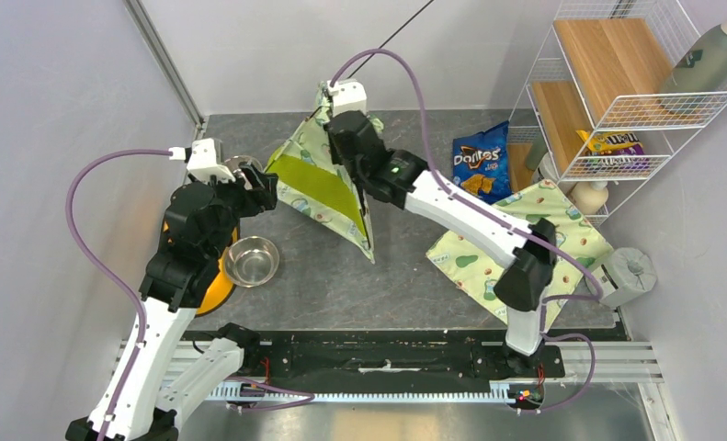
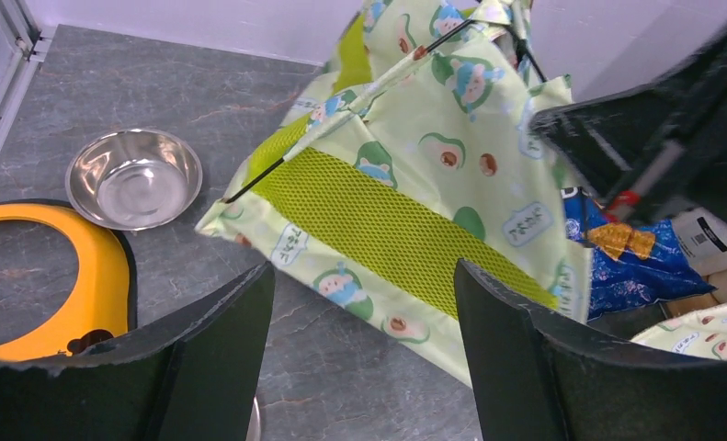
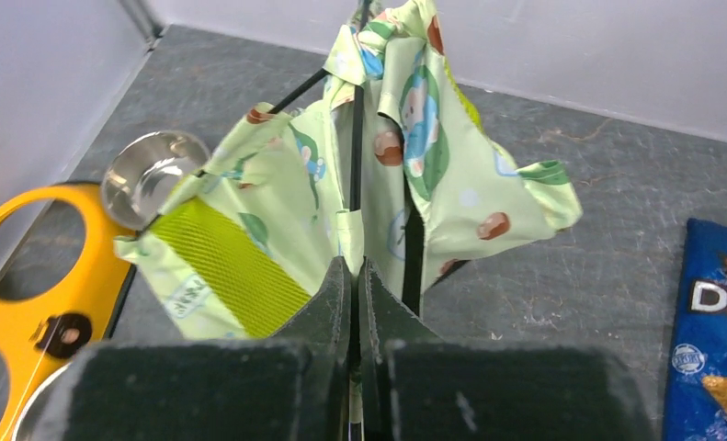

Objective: Set up the pet tent

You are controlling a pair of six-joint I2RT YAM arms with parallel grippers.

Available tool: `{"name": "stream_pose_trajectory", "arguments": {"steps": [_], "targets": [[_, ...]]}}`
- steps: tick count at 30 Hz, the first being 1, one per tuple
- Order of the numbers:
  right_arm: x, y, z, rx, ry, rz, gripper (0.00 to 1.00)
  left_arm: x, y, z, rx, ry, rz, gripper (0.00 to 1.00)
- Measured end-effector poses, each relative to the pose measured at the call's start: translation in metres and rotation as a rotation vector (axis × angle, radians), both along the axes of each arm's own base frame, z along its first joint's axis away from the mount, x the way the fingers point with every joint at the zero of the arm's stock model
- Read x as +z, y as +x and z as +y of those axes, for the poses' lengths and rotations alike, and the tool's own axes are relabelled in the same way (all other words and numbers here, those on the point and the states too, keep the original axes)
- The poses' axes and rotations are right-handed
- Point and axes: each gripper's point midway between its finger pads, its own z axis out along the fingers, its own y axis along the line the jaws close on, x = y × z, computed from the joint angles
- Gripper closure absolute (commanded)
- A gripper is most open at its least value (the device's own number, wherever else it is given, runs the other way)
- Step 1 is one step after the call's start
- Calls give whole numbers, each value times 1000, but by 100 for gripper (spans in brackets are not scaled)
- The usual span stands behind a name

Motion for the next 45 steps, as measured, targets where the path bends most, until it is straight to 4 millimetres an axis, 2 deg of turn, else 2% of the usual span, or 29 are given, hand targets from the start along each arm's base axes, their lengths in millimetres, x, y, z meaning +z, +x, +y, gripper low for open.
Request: {"name": "stream_pose_trajectory", "arguments": {"steps": [5, 10, 11, 13, 15, 17, 21, 23, 26, 30, 34, 37, 39, 41, 42, 45], "targets": [[-29, 13, 16, -148, -29, -18, 100, 0, 0, 0, 0, 0, -1, 22], [-65, 25, 13, -297, -77, -26, 100, -5, 2, -2, -5, 4, 14, 22], [-69, 28, 11, -321, -80, -29, 96, -7, 3, -3, -9, 6, 20, 22], [-74, 32, 11, -356, -79, -34, 75, -14, 5, -6, -22, 10, 39, 22], [-76, 35, 13, -370, -63, -28, 59, -22, 8, -9, -32, 15, 61, 22], [-75, 35, 15, -364, -52, -14, 47, -30, 11, -11, -37, 21, 85, 23], [-68, 27, 16, -307, -21, 33, 36, -50, 21, -21, -68, 22, 137, 23], [-57, 20, 12, -273, -3, 59, 33, -58, 26, -29, -93, 11, 158, 23], [-24, 6, -8, -240, 49, 74, 32, -67, 37, -45, -149, -12, 177, 26], [42, -13, -47, -229, 158, 36, 31, -83, 58, -72, -245, -51, 204, 30], [79, -28, -73, -230, 211, 2, 30, -104, 81, -87, -267, -64, 233, 30], [79, -32, -81, -233, 202, 8, 30, -118, 96, -96, -271, -59, 248, 30], [68, -32, -83, -236, 177, 25, 30, -125, 105, -103, -271, -45, 257, 31], [52, -32, -85, -239, 133, 54, 30, -130, 115, -109, -263, -16, 258, 36], [44, -31, -87, -242, 113, 69, 30, -132, 120, -111, -255, 2, 255, 41], [30, -30, -94, -251, 75, 98, 30, -135, 135, -112, -226, 60, 246, 70]]}}
